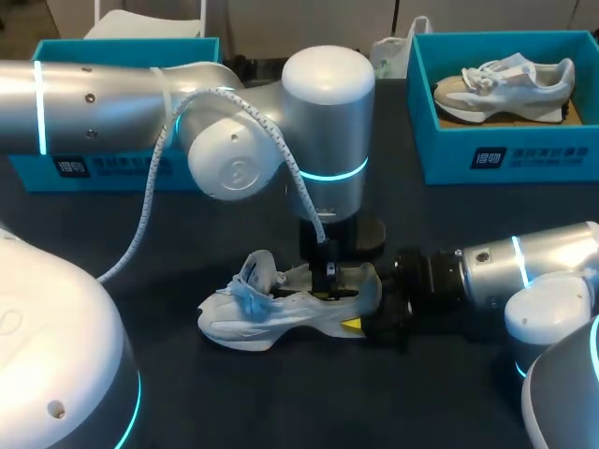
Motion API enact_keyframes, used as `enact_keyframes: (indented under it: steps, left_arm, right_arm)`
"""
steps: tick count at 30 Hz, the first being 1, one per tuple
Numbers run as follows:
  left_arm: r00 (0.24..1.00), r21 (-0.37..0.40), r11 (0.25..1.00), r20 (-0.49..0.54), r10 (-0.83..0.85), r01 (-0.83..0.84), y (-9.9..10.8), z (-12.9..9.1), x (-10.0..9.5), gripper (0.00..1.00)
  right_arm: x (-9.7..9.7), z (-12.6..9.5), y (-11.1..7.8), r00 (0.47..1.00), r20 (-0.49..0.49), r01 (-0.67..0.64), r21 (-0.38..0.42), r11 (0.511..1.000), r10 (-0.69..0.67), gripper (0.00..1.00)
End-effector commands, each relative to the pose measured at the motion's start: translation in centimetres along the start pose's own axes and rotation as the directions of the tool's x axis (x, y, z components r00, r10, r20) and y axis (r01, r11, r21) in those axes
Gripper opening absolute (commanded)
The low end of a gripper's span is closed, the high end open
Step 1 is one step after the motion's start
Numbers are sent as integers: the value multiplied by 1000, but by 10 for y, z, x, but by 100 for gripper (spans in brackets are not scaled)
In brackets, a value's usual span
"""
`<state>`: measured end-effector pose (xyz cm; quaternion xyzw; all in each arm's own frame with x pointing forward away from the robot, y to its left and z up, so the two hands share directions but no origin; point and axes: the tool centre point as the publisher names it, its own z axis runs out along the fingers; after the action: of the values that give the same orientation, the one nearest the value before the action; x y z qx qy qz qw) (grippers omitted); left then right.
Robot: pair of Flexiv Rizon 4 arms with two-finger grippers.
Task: Take the shoe out of the shoebox, open the shoe tongue, remove and reinsert the insole, then place the shoe into the shoebox
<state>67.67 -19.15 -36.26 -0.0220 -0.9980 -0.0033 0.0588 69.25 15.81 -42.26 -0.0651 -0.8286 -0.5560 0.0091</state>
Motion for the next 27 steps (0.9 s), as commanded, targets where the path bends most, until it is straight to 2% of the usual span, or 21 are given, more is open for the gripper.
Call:
enact_keyframes:
  steps: [1,14,18,21,27]
  left_arm:
    - [1000,-9,1000,-19,4,-4,-1,7,-2,0]
    - [998,-20,999,-52,25,-26,12,13,12,1]
    - [998,-16,1000,-52,25,-26,14,15,11,29]
    - [998,-16,1000,-51,25,-26,14,18,11,35]
    - [999,-20,1000,-38,16,-16,13,28,7,38]
  right_arm:
    - [1,1,0,1000,0,0,2,1000,0,0]
    - [1,1,0,1000,0,0,2,1000,0,0]
    - [1,1,0,1000,0,0,2,1000,0,0]
    - [1,1,0,1000,0,0,2,1000,0,0]
    - [1,1,0,1000,0,0,2,1000,0,0]
